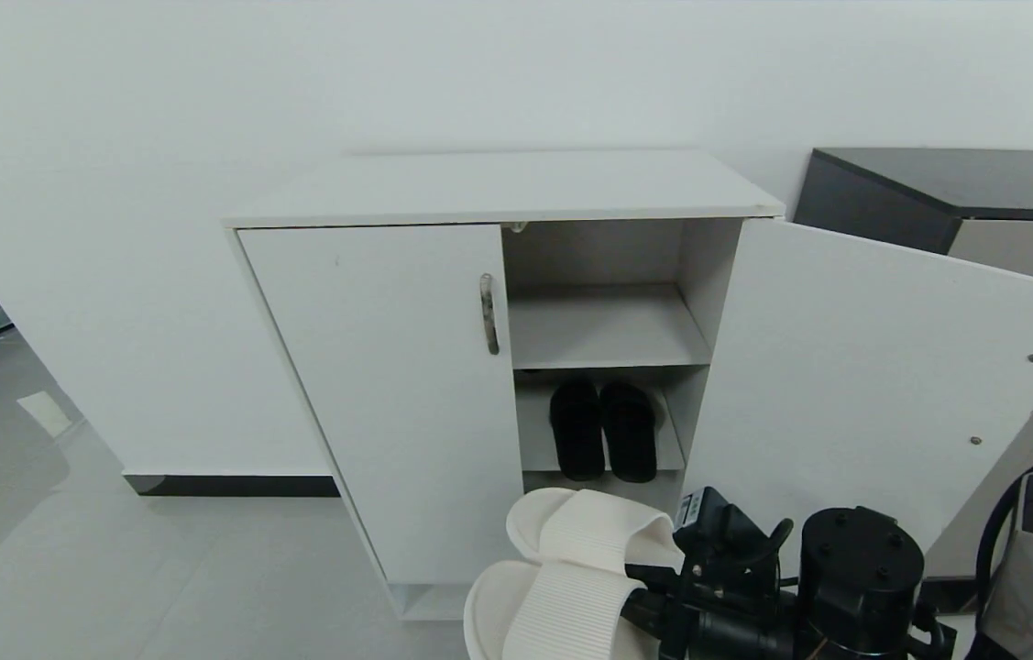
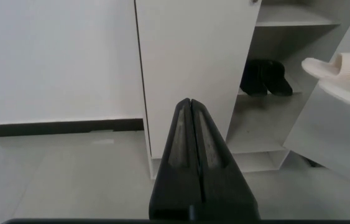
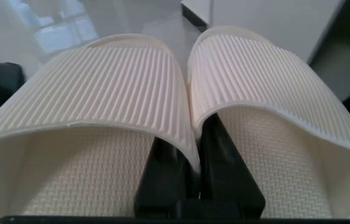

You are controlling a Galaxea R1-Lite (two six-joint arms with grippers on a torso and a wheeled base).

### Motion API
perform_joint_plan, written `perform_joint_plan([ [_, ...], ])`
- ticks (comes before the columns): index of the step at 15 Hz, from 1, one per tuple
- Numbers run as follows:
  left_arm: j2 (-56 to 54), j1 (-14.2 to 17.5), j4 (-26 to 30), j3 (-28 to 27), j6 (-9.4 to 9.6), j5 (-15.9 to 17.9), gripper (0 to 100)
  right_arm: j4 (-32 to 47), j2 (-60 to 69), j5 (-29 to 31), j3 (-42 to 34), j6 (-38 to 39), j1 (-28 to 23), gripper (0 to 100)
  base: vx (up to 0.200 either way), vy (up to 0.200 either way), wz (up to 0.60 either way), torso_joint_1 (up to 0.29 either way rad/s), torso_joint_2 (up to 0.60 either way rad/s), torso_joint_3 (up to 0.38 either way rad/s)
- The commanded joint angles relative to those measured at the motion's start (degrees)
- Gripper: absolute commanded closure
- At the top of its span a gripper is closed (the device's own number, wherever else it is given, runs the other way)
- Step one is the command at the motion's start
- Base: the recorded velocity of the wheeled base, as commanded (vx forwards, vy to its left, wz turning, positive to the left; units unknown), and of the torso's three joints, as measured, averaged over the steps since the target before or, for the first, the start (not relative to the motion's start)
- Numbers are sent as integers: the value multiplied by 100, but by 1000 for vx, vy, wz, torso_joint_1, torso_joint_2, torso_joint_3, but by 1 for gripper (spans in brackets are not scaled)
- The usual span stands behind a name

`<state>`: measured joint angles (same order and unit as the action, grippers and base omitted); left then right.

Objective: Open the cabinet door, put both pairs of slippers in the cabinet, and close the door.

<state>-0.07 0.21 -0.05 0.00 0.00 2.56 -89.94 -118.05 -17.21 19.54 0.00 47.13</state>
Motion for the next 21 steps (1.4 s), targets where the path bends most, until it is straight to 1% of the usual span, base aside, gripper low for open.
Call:
perform_joint_plan([
  [1,7,-3,-4,0,0,-1,100,-6,-113,218,-65,-105,77,100,0,0,0,-46,139,85],
  [2,7,-3,-4,0,0,-1,100,-6,-95,289,-38,-97,104,100,0,0,0,-32,80,56],
  [4,7,-3,-4,0,0,-1,100,-6,46,500,261,79,147,100,0,0,0,0,0,0],
  [5,7,-3,-4,0,0,-10,100,1295,204,1827,1113,352,174,100,0,0,0,0,0,0],
  [6,7,-3,-4,0,0,-1,100,2947,371,2908,2036,589,174,100,0,0,0,0,0,0],
  [7,7,-3,-4,0,0,-1,100,3563,450,3172,2361,765,183,100,0,0,0,0,0,0],
  [8,7,-3,-4,0,0,-1,100,5716,749,4024,3644,1547,297,100,0,0,0,0,0,0],
  [9,7,-3,-4,0,0,-1,100,6700,766,4780,4348,1881,394,100,0,0,0,0,0,0],
  [10,7,-3,-4,0,0,-1,100,6929,758,5140,4567,1969,455,100,0,0,0,0,0,0],
  [11,7,-3,-4,0,9,-1,100,6911,591,5993,4928,2065,587,100,0,0,0,0,0,0],
  [12,7,-3,-4,0,9,-1,100,6621,538,6230,5033,1995,640,100,0,0,0,0,0,0],
  [14,7,-3,-4,0,9,-1,100,6076,441,6432,5016,1731,613,100,0,0,0,0,0,0],
  [16,7,-3,-4,0,9,-1,100,5733,327,6494,4884,1441,605,100,0,0,0,0,0,0],
  [18,7,-3,-4,0,9,-1,100,5523,177,6494,4813,1327,578,100,0,0,0,0,0,0],
  [21,7,-3,-4,0,0,-1,100,5417,19,6503,4805,1283,446,100,200,0,0,-2,1,2],
])
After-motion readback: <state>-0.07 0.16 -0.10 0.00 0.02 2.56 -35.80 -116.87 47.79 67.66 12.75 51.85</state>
